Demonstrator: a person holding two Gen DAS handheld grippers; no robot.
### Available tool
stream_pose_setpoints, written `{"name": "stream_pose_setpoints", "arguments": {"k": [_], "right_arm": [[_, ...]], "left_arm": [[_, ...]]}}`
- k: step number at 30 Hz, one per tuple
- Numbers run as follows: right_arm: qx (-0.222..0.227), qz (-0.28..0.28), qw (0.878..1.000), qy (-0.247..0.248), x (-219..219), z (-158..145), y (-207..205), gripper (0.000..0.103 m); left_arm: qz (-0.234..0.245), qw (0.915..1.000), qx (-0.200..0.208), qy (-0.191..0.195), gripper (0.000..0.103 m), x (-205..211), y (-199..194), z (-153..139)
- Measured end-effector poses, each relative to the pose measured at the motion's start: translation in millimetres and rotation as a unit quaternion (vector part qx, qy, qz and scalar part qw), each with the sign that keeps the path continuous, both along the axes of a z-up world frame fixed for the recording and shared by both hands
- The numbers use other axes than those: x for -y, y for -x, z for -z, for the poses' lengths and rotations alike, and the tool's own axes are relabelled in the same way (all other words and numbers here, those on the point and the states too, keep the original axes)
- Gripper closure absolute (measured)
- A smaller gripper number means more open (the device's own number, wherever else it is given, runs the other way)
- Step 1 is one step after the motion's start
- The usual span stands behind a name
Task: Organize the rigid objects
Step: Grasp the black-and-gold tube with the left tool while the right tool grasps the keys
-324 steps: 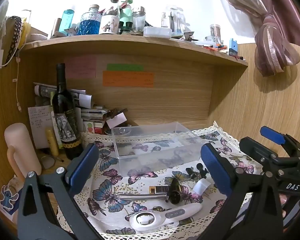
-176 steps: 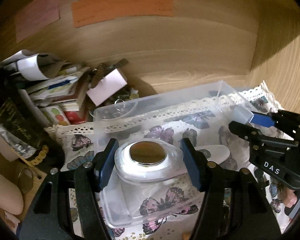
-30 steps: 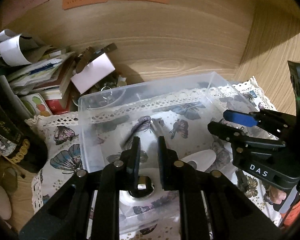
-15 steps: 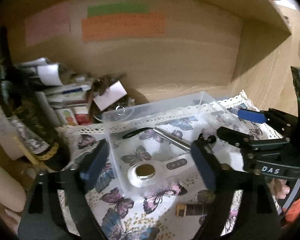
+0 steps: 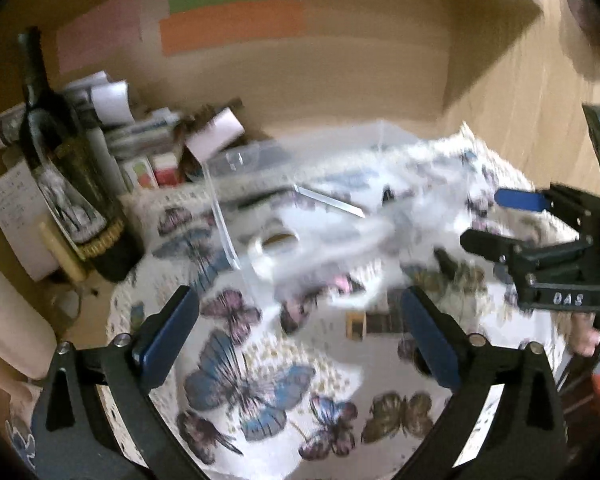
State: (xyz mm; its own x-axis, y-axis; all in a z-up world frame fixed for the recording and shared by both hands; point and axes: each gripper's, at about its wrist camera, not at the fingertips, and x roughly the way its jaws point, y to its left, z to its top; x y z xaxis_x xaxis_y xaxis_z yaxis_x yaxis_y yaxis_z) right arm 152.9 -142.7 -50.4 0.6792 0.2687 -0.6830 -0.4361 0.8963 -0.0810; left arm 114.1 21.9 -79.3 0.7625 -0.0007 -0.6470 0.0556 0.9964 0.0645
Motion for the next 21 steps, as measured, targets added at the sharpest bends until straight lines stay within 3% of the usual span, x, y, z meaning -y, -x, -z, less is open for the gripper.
{"name": "stream_pose_setpoints", "arguments": {"k": [4,7,9,12,21], "right_arm": [[-0.037,0.005,0.999,0.014,3,20,-6,0.027],[-0.062,0.008,0.998,0.015,2,31,-12,0.040],[-0.085,0.000,0.996,0.014,-1,39,-17,0.058],[-0.104,-0.010,0.994,0.017,-3,50,-16,0.076],[-0.089,-0.008,0.996,0.011,16,49,6,0.080]], "left_arm": [[0.005,0.9998,-0.021,-0.002,0.001,7,2,17],[0.008,0.9993,-0.036,0.007,0.001,12,-3,23],[0.012,0.9990,-0.041,0.014,0.001,16,-7,24],[0.019,0.9984,-0.049,0.022,0.001,24,-12,25],[0.044,0.9941,-0.097,0.021,0.001,52,-30,49]]}}
